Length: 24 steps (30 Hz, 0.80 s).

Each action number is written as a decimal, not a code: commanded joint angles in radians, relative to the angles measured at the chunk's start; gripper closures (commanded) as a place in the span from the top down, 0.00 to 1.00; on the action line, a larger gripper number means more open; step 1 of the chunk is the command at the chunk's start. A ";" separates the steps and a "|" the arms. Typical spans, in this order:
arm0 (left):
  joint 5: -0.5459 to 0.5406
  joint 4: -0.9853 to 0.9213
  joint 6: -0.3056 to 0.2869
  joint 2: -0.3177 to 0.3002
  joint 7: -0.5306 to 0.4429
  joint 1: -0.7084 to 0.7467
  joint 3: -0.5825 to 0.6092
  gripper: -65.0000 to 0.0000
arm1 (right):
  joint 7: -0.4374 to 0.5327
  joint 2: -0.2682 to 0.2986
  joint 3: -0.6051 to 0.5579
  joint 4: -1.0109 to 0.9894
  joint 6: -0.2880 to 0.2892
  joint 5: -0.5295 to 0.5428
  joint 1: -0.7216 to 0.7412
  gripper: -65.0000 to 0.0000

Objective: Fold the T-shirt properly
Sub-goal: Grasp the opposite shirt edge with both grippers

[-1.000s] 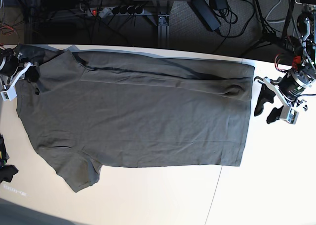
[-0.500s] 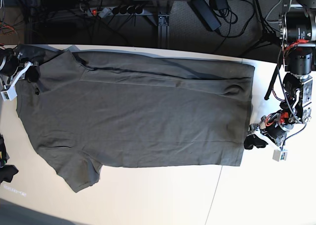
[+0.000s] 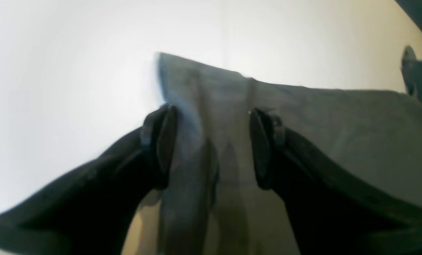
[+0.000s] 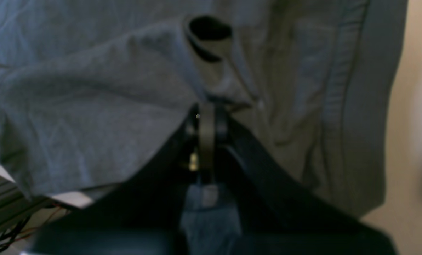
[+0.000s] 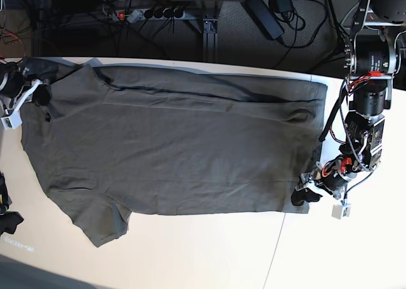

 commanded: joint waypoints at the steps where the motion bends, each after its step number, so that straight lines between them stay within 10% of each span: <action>1: 0.047 0.000 0.034 0.000 0.049 -0.008 0.006 0.58 | -0.074 0.011 -0.004 -0.008 0.066 -0.058 -0.012 0.00; 5: 0.094 0.000 0.033 0.003 0.037 -0.008 0.006 0.53 | -0.074 0.011 -0.004 -0.007 0.066 -0.052 -0.012 0.00; 10: 0.114 0.000 -0.076 0.003 0.037 -0.008 0.006 0.00 | -0.075 0.011 0.002 0.021 0.066 -0.038 -0.010 0.00; 24: 0.115 0.000 -0.140 0.003 0.044 -0.007 0.006 0.00 | -0.086 0.012 0.281 0.210 0.063 -0.004 0.138 0.00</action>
